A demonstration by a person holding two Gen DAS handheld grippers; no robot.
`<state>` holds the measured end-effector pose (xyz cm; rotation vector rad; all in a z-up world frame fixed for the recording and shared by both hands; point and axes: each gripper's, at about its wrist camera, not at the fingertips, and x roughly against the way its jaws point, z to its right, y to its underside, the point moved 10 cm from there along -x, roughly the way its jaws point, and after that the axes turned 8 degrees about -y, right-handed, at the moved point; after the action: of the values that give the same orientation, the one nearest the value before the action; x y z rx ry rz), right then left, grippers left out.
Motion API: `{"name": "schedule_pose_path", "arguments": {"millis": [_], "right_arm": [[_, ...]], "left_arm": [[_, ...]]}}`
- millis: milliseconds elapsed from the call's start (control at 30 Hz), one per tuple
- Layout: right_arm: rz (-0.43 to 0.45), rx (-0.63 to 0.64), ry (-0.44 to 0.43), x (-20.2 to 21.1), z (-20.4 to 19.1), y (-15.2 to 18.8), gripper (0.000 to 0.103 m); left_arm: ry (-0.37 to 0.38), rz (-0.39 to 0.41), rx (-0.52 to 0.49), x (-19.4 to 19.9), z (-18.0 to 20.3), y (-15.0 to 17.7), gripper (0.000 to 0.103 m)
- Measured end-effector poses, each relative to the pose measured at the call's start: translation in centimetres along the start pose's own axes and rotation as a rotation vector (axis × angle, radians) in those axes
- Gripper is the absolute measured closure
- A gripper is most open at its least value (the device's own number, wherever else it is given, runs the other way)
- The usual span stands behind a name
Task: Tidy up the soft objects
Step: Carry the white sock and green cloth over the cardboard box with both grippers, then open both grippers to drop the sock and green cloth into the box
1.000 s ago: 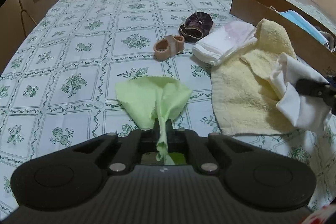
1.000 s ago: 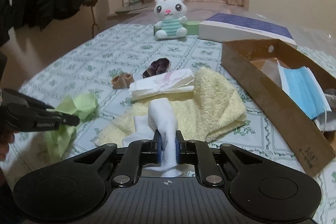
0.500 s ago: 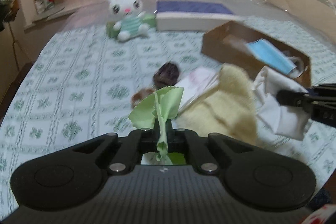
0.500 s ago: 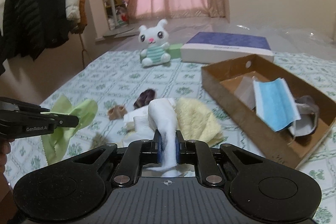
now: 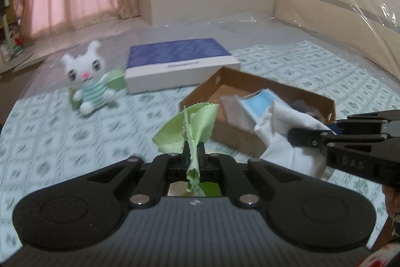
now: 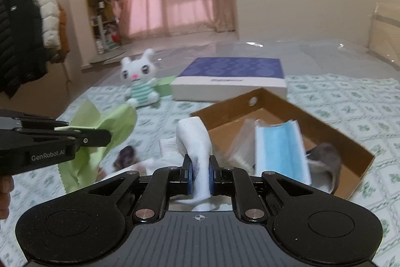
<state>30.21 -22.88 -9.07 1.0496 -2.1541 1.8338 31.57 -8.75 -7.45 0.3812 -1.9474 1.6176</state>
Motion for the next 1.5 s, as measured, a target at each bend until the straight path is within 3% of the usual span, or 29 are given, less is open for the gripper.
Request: {"name": "schedule_pose_path", "arguments": {"millis": [400,700,967,1267,1433,1500], "right_arm": [[0.033,-0.06,0.12,-4.6,8.5,-4.9,0.091],[0.014,-0.107,0.181,-8.5,13.9,-6.0,0.091],[-0.03,-0.169,0.209,-11.6,16.9,-4.6,0.091],[-0.072,-0.198,0.215,-13.5,17.7,-3.0,0.091],[-0.082,-0.2,0.215,-13.8,17.7,-2.6,0.091],[-0.082,-0.204,0.215,-13.8,17.7,-2.6,0.091]], "left_arm": [[0.09,0.058,-0.016,-7.8,6.1,-8.1,0.101],[0.115,0.033,-0.003,-15.3,8.8,-11.1,0.101],[0.126,-0.026,0.006,-21.3,10.2,-10.0,0.101],[0.081,-0.158,-0.039,-26.4,10.3,-5.6,0.1],[0.083,-0.219,-0.06,-27.6,10.1,-4.0,0.088],[0.082,-0.214,-0.07,-27.3,10.0,-3.9,0.075]]}}
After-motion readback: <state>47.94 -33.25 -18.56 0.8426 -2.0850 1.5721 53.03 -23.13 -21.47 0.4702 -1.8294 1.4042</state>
